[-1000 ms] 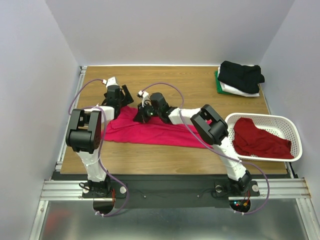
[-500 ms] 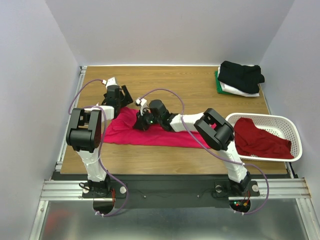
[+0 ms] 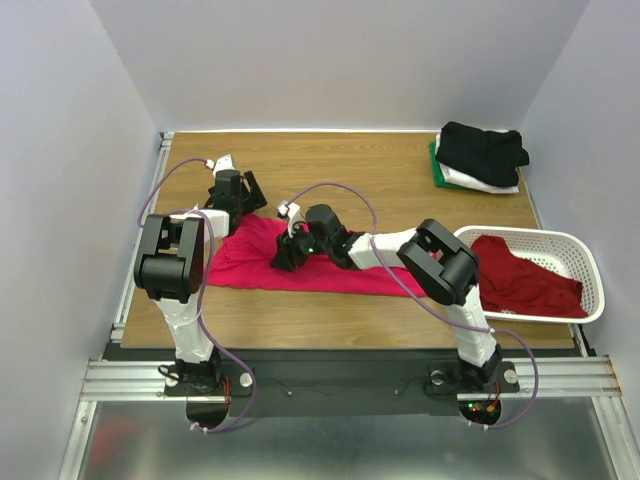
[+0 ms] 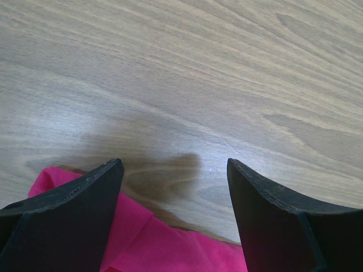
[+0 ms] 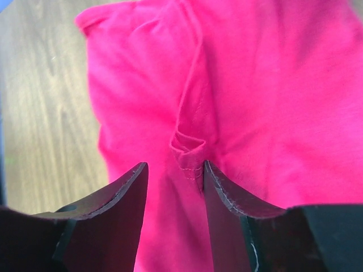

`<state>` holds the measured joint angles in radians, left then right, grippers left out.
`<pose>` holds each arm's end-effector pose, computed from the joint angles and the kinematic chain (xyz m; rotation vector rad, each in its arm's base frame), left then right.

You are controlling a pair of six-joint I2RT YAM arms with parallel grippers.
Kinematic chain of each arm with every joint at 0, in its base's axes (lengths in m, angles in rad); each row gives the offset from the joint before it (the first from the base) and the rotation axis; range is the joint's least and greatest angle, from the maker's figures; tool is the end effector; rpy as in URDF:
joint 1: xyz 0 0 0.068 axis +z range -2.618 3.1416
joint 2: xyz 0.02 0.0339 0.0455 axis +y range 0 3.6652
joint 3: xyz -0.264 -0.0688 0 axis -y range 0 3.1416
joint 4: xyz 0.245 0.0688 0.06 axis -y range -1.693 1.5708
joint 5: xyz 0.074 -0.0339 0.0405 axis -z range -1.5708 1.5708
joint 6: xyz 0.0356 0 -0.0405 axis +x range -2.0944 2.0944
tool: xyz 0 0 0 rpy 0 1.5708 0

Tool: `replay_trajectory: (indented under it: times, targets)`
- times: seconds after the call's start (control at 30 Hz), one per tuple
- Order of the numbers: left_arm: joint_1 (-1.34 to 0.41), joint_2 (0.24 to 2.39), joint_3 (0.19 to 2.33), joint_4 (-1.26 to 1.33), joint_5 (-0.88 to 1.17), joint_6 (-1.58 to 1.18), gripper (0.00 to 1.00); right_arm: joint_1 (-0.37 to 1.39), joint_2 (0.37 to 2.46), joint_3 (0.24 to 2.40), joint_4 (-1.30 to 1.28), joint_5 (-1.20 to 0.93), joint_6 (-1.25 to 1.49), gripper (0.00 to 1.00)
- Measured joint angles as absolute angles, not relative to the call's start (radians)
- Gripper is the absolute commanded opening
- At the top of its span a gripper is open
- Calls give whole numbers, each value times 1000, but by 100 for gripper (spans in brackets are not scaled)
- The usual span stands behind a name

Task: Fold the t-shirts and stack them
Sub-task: Fold the tshirt

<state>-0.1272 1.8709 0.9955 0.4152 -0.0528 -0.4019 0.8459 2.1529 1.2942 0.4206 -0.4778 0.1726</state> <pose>0.3962 -0.0488 0.1674 -0.3126 2.0176 -0.2791 0.2969 0.3599 0.1430 -1.0082 1.8888 1.1058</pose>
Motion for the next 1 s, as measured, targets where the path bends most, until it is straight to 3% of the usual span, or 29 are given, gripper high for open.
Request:
replay_trajectory:
  times: [0.37,0.67,1.0]
  targets:
    - [-127,1871,998,408,-53,-402,86,860,2091,1195,426,-589,91,51]
    - [-127,1871,1003,402,-53,-402,86,863,2062,1183,416,-484,62,52]
    - [-127,1871,1003,400,-53,-402,86,862,1989,1196,429,-419,60,62]
